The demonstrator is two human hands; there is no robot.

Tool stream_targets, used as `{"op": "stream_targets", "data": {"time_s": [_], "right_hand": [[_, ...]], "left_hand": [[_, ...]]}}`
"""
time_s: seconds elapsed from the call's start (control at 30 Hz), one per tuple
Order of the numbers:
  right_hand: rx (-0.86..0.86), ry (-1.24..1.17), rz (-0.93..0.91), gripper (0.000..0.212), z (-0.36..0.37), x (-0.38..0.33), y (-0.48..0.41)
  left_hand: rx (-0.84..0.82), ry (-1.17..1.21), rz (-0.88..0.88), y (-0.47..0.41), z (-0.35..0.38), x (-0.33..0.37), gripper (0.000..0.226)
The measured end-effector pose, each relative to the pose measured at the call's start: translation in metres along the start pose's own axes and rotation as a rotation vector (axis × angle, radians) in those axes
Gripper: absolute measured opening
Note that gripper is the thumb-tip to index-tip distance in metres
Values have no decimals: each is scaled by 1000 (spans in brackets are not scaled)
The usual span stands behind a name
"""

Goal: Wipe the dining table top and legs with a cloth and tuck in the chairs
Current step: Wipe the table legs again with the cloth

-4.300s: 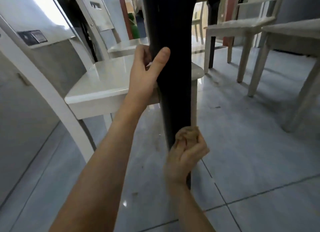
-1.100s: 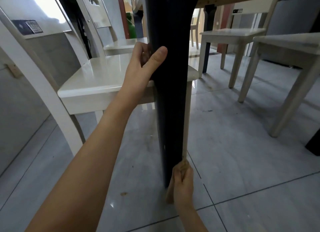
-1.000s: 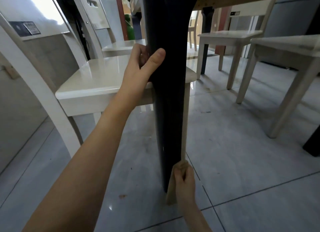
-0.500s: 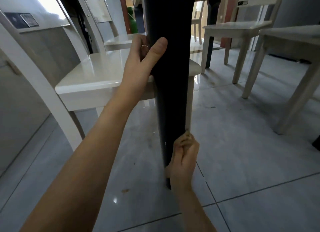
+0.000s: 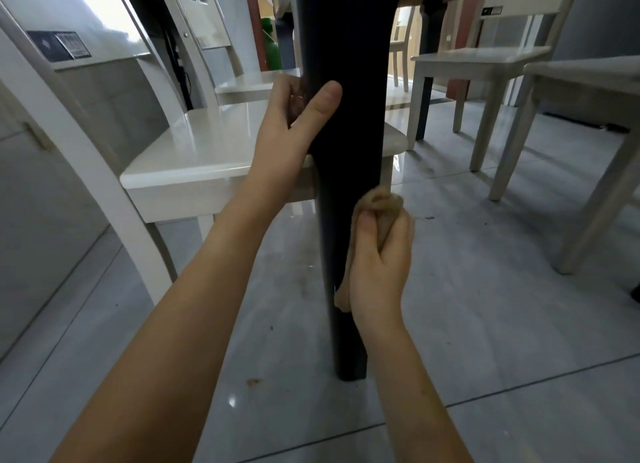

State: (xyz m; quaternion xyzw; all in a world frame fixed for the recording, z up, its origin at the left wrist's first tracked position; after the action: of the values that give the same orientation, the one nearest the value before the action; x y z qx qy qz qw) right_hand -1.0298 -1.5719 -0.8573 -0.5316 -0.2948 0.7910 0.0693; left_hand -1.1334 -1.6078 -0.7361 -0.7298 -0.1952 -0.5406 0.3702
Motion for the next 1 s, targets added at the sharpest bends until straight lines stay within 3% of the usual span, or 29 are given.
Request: {"op": "stream_targets", "data": {"time_s": [0.3,0.43,0.57,0.7,0.83,1.0], "right_hand": [[70,-26,-107,29,2,0,3],[57,46,77,16,-10,29,32],[53,96,273,7,-28,46,58],[93,121,462,15,-52,26,77],[128,130,739,13,-82,-26,108],[142,225,1003,18,-131,-159,87]], "left_hand": [[57,69,36,7,9,-6,35],[141,100,56,23,19,-29,39],[173,45,-35,52,20,-60,40],[191,-202,-283,97,13,-80,27],[108,-225,-725,171,6,-79,12],[-10,-240,-1110,252,-8,47,14]]}}
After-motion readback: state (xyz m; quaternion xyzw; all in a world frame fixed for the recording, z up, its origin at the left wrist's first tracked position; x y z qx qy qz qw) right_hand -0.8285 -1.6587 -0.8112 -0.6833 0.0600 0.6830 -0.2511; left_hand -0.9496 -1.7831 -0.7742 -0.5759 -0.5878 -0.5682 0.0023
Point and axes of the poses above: each hand's wrist, its own y-axis away from the middle knuckle, its own z-axis out of the palm, x = y × z, the point moved 1 cm from there along -y, towards the middle knuckle, and after that the axes turned 14 degrees about -z, right-handed, at the moved point
